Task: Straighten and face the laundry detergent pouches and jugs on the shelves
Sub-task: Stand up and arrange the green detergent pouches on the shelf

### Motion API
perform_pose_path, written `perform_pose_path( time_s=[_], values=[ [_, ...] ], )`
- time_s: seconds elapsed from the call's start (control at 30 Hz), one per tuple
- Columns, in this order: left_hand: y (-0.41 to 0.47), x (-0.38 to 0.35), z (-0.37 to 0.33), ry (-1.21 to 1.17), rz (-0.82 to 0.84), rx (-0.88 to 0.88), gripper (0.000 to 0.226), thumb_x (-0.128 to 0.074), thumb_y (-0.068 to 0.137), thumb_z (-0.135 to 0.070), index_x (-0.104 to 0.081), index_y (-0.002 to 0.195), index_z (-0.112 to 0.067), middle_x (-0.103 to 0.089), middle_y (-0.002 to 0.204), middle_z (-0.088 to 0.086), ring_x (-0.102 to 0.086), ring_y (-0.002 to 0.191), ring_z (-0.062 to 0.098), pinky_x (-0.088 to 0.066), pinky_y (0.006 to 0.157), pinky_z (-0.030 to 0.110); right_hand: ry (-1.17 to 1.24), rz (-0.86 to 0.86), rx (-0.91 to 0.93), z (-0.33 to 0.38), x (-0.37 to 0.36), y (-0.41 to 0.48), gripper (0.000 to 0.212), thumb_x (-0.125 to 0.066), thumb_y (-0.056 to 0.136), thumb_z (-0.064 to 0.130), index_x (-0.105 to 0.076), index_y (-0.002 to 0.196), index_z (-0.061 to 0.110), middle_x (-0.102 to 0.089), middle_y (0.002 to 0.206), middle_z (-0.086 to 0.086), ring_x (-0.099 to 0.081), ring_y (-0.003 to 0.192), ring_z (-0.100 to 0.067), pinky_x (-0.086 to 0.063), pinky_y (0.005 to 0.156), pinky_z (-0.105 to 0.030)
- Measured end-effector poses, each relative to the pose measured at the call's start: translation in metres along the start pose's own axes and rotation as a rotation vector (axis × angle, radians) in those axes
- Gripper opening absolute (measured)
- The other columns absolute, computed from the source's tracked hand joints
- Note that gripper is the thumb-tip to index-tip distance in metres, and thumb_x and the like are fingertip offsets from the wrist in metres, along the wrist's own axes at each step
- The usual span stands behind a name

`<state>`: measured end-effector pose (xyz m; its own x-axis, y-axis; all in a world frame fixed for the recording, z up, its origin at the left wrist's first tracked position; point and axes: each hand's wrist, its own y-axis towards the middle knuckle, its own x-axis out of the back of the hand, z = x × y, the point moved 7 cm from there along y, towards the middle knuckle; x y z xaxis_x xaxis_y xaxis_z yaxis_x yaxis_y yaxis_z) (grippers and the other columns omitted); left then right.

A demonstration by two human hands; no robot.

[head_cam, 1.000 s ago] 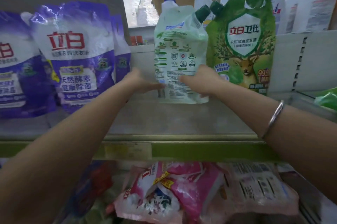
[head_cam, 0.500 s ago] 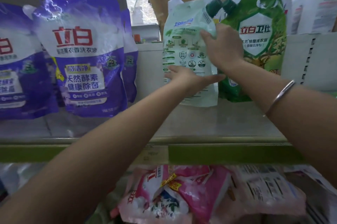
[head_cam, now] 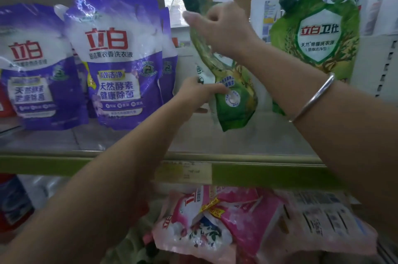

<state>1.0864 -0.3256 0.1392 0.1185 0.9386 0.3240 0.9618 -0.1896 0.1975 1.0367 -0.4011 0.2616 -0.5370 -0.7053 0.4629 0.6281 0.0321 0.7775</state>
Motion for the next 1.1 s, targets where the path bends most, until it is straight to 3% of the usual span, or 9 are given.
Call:
perform_pose_path(
  time_s=[0.13, 0.3, 0.43, 0.57, 0.67, 0.83, 0.97, 1.03, 1.1],
  values=[
    [-0.008, 0.009, 0.004, -0.074, -0.036, 0.103, 0.013, -0.065, 0.079, -0.010, -0.054, 0.086, -0.015, -0.065, 0.083, 0.002, -0.063, 0.080, 0.017, -0.053, 0.086, 0.039, 0.236, -0.066, -0.410, -0.081, 0.007, -0.022, 0.027, -0.047, 0.089, 0.017, -0.037, 0.064, 0.019, -0.041, 0.065, 0.002, -0.040, 0.060, -0.013, -0.036, 0.058, -0.027],
    [-0.005, 0.006, -0.002, -0.094, -0.039, 0.173, 0.022, -0.045, 0.080, 0.006, -0.053, 0.084, -0.014, -0.059, 0.085, 0.004, -0.059, 0.087, 0.023, -0.052, 0.087, 0.045, 0.503, 0.525, -0.824, -0.143, -0.036, -0.070, 0.023, -0.047, 0.081, 0.021, -0.056, 0.099, 0.011, -0.065, 0.092, -0.011, -0.061, 0.088, -0.027, -0.052, 0.080, -0.035],
    [0.014, 0.013, -0.005, -0.133, -0.181, 0.171, 0.025, -0.037, 0.088, 0.004, -0.050, 0.076, -0.013, -0.057, 0.078, 0.004, -0.054, 0.069, 0.018, -0.049, 0.065, 0.033, 0.335, 0.623, -0.803, -0.146, -0.023, -0.072, 0.042, -0.062, 0.083, 0.032, -0.053, 0.119, 0.014, -0.063, 0.115, -0.011, -0.058, 0.106, -0.029, -0.045, 0.096, -0.047],
    [0.028, 0.010, -0.006, 0.332, -0.258, 0.175, 0.017, -0.044, 0.097, -0.008, -0.059, 0.106, -0.008, -0.061, 0.115, 0.010, -0.058, 0.101, 0.027, -0.046, 0.074, 0.025, 0.005, 0.565, -0.728, -0.147, -0.014, -0.077, 0.051, -0.071, 0.074, 0.050, -0.055, 0.103, 0.011, -0.063, 0.094, -0.004, -0.058, 0.079, -0.017, -0.045, 0.060, -0.027],
    [0.044, 0.009, -0.007, 0.328, -0.226, 0.111, 0.031, -0.038, 0.098, -0.011, -0.048, 0.069, -0.016, -0.053, 0.075, 0.007, -0.056, 0.097, 0.028, -0.050, 0.068, 0.024, -0.120, 0.531, -0.686, -0.142, -0.019, -0.077, 0.082, -0.072, 0.066, 0.059, -0.048, 0.121, 0.004, -0.059, 0.106, -0.009, -0.053, 0.078, -0.021, -0.040, 0.052, -0.025],
    [0.031, 0.014, -0.020, 0.757, -0.283, 0.103, 0.022, -0.046, 0.094, -0.010, -0.057, 0.108, 0.004, -0.057, 0.115, 0.021, -0.056, 0.107, 0.037, -0.050, 0.090, 0.041, -0.283, 0.483, -0.631, -0.141, -0.022, -0.068, 0.115, -0.069, 0.070, 0.058, -0.006, 0.147, 0.000, -0.028, 0.148, -0.016, -0.039, 0.129, -0.031, -0.038, 0.099, -0.034],
    [0.015, -0.007, -0.016, 0.855, -0.251, 0.051, 0.087, -0.054, 0.086, -0.041, -0.004, 0.149, -0.006, -0.024, 0.150, 0.022, -0.047, 0.122, 0.037, -0.043, 0.096, 0.041, -0.267, 0.421, -0.650, -0.151, -0.032, -0.061, 0.108, -0.070, 0.068, 0.059, -0.018, 0.141, 0.000, -0.042, 0.135, -0.015, -0.049, 0.114, -0.029, -0.043, 0.091, -0.034],
    [0.018, -0.026, -0.002, 0.802, -0.121, 0.081, 0.112, -0.059, 0.083, -0.048, 0.030, 0.143, -0.016, 0.016, 0.156, 0.017, -0.024, 0.139, 0.038, -0.029, 0.113, 0.042, -0.268, 0.413, -0.648, -0.155, -0.038, -0.058, 0.100, -0.071, 0.067, 0.059, -0.029, 0.135, 0.000, -0.049, 0.128, -0.013, -0.053, 0.110, -0.029, -0.046, 0.089, -0.034],
    [0.022, -0.032, 0.001, 0.779, -0.087, 0.121, 0.128, -0.069, 0.076, -0.049, 0.039, 0.137, -0.017, 0.028, 0.153, 0.014, -0.011, 0.144, 0.037, -0.023, 0.116, 0.045, -0.225, 0.385, -0.643, -0.156, -0.039, -0.055, 0.086, -0.074, 0.067, 0.055, -0.039, 0.125, 0.003, -0.053, 0.115, -0.007, -0.054, 0.101, -0.025, -0.046, 0.083, -0.030]
  ],
)
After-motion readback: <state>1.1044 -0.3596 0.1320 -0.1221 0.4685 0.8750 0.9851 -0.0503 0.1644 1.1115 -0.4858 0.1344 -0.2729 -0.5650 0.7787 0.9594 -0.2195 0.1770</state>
